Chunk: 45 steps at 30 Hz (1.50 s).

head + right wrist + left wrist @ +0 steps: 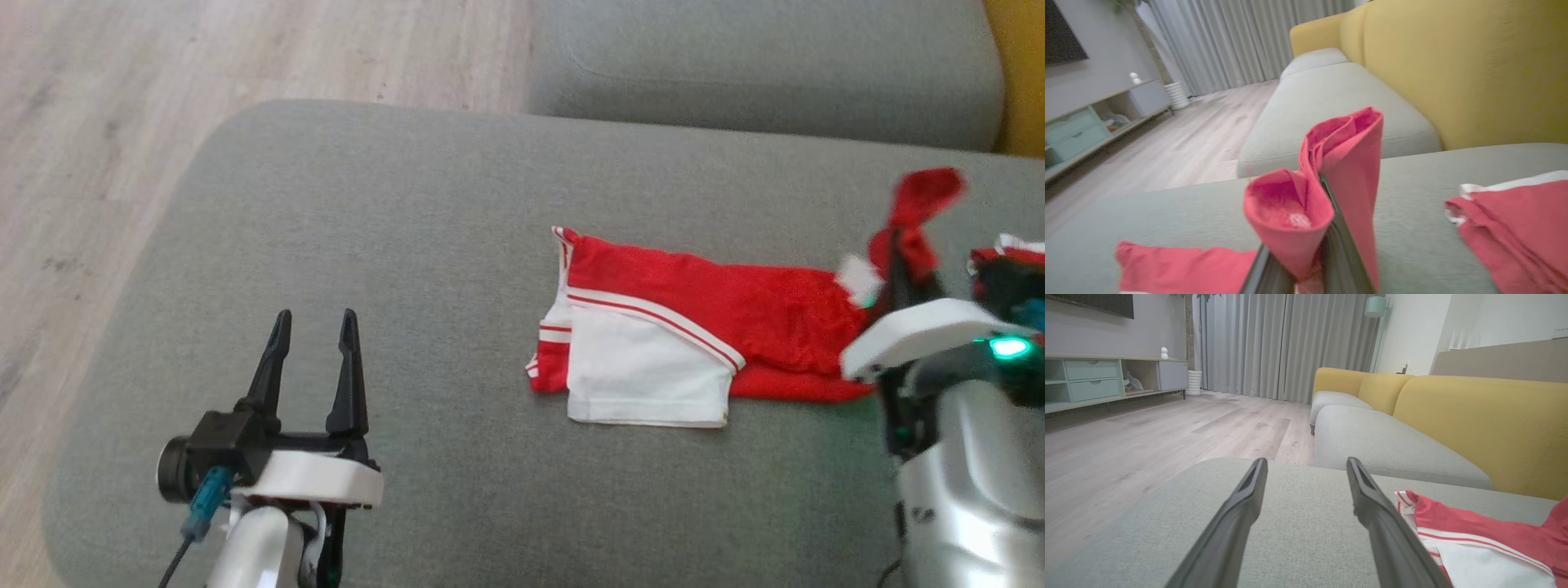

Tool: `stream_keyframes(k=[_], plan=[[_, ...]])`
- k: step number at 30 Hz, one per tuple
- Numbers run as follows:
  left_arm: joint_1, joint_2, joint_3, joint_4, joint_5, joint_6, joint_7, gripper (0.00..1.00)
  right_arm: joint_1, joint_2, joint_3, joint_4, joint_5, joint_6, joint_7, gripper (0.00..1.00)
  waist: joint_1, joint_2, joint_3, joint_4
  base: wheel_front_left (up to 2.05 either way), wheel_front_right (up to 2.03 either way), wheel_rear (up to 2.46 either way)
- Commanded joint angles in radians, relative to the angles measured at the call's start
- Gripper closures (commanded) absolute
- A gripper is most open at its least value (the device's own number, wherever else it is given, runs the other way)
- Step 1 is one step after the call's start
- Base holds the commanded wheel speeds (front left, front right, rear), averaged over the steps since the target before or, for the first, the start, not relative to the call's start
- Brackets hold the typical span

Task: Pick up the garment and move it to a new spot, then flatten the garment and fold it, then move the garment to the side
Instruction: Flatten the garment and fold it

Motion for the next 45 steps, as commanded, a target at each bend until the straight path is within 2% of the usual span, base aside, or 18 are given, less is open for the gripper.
stream_keyframes(k=[1, 4, 5, 11, 23, 27, 28, 29, 34, 38, 42, 45], plan=[[-0.031, 0.002, 0.023, -0.028, 0.01, 0.0, -0.01, 0.0, -0.016, 0.002, 0.096, -0.042, 0.065, 0.007, 0.004, 1.0, 0.0001, 0.0, -0.022, 0.024, 0.0, 0.0, 0.0], [-0.031, 0.002, 0.017, -0.028, 0.008, 0.001, -0.01, 0.0, -0.012, 0.003, 0.223, -0.043, 0.155, 0.007, 0.004, 1.0, 0.0001, 0.0, -0.027, 0.041, 0.0, 0.0, 0.0], [-0.031, 0.002, 0.017, -0.028, 0.008, 0.001, -0.01, 0.0, -0.012, 0.003, 0.223, -0.043, 0.155, 0.007, 0.004, 1.0, 0.0001, 0.0, -0.027, 0.041, 0.0, 0.0, 0.0], [-0.042, 0.002, 0.003, -0.032, 0.0, 0.0, -0.01, 0.0, -0.04, 0.003, 0.447, -0.007, 0.259, 0.007, -0.01, 1.0, 0.0001, 0.0, 0.001, 0.082, 0.0, 0.0, 0.0], [-0.069, 0.002, -0.04, -0.03, -0.029, 0.01, -0.01, 0.0, -0.119, 0.003, 0.692, 0.21, 0.367, 0.007, -0.048, 1.0, 0.0001, 0.0, 0.067, 0.144, 0.0, 0.0, 0.0], [-0.076, 0.002, -0.043, -0.032, -0.035, 0.016, -0.01, 0.0, -0.132, 0.003, 0.742, 0.261, 0.39, 0.007, -0.064, 1.0, 0.0001, 0.0, 0.073, 0.152, 0.0, 0.0, 0.0], [-0.076, 0.002, -0.044, -0.032, -0.036, 0.017, -0.01, 0.0, -0.136, 0.003, 0.753, 0.268, 0.405, 0.007, -0.066, 0.2, 0.0001, 0.0, 0.073, 0.153, 0.0, 0.0, 0.0], [-0.077, 0.002, -0.046, -0.03, -0.037, 0.017, -0.01, 0.0, -0.136, 0.003, 0.762, 0.272, 0.439, 0.007, -0.063, 0.0, 0.0001, 0.0, 0.073, 0.155, 0.0, 0.0, 0.0], [-0.069, 0.002, -0.037, -0.022, -0.035, 0.019, -0.01, 0.0, -0.176, 0.003, 0.883, 0.233, 0.551, 0.007, -0.114, 0.0, 0.0001, 0.0, 0.054, 0.135, 0.0, 0.0, 0.0], [-0.065, 0.001, -0.029, -0.025, -0.029, 0.013, -0.01, 0.0, -0.206, 0.003, 0.932, 0.192, 0.598, 0.007, -0.165, 0.0, 0.0001, 0.0, 0.028, 0.105, 0.0, 0.0, 0.0], [-0.06, 0.002, -0.024, -0.035, -0.023, 0.005, -0.01, 0.0, -0.245, 0.003, 0.885, 0.196, 0.547, 0.007, -0.203, 0.0, 0.0001, 0.0, 0.007, 0.066, 0.0, 0.0, 0.0], [-0.056, 0.002, -0.015, -0.043, -0.018, 0.006, -0.01, 0.0, -0.263, 0.003, 0.748, 0.191, 0.378, 0.007, -0.209, 0.0, 0.0001, 0.0, -0.008, 0.033, 0.0, 0.0, 0.0]])
